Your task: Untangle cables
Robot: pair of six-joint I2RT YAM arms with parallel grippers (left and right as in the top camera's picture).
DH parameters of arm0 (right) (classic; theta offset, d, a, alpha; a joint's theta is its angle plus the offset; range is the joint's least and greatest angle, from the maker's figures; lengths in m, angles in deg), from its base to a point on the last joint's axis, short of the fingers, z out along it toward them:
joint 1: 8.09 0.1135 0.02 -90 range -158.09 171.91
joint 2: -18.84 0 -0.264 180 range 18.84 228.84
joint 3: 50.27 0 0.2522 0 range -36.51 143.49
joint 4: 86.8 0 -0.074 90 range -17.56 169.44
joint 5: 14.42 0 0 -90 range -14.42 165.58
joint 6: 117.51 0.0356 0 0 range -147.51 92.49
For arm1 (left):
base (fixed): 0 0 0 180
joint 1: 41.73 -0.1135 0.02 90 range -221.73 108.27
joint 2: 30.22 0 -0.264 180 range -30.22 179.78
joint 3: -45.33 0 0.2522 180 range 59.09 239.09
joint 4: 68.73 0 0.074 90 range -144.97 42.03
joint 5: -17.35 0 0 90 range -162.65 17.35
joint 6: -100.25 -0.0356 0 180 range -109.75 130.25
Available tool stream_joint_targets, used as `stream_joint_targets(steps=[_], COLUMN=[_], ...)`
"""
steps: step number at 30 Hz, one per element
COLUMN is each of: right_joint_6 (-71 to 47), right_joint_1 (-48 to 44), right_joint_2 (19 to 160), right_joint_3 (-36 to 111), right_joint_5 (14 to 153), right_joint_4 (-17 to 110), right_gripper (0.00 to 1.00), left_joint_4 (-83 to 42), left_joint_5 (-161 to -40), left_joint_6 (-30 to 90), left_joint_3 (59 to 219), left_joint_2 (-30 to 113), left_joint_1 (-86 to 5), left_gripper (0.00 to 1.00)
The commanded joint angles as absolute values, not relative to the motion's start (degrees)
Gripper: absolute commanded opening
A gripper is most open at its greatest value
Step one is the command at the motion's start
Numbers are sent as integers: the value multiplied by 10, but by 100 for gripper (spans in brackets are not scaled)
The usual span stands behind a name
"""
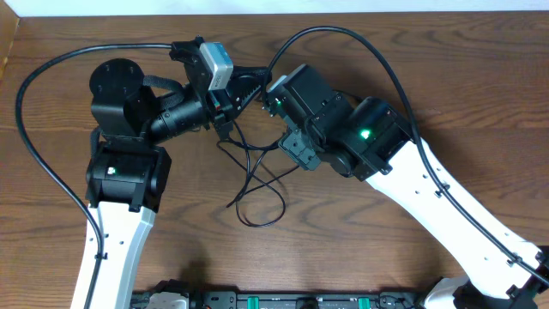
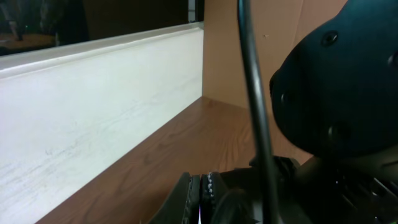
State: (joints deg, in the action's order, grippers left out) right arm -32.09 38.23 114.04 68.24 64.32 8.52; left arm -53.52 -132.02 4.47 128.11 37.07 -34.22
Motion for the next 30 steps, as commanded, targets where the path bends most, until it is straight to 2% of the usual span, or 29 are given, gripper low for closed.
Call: stream_joint_targets(steps=[1,7,11,13,14,15,16,17,25,30], right_joint_6=[-331,-332,-332,-332,-332,-332,-332,-332,-280,-270], right_joint_1=[388,388,388,388,388,388,387,387,379,357], right_joint_2=[1137,1137,1137,1137,1137,1137,1137,1137,1120,1070], right_joint_3=[670,645,620,613,612,611,611,611,611,612], right_joint_5=[650,650,649,641,639,639,639,639,511,492], right_joint_4=[83,96,120,129,132,132,133,133,124,131], right_gripper=[68,61,60,55,48,32,10,1,1,1], left_joint_4=[-537,-538,-538,-538,-538,-538,-538,-538,-538,-537], left_joint_5=[-1320,-1319,-1301,-1301,-1301,-1301,-1301,-1301,-1296,-1294], left_joint_6=[50,49,48,48,48,48,48,48,48,48], left_joint_3=[1283,1283,1283,1283,1283,1283,1283,1283,1283,1283], left_joint_2=[371,371,371,371,371,371,371,371,371,371], left_joint_1=[-340,-340,-340,-340,-340,-340,-340,-340,-343,-351], left_gripper=[7,7,7,8,7,8,7,7,8,8])
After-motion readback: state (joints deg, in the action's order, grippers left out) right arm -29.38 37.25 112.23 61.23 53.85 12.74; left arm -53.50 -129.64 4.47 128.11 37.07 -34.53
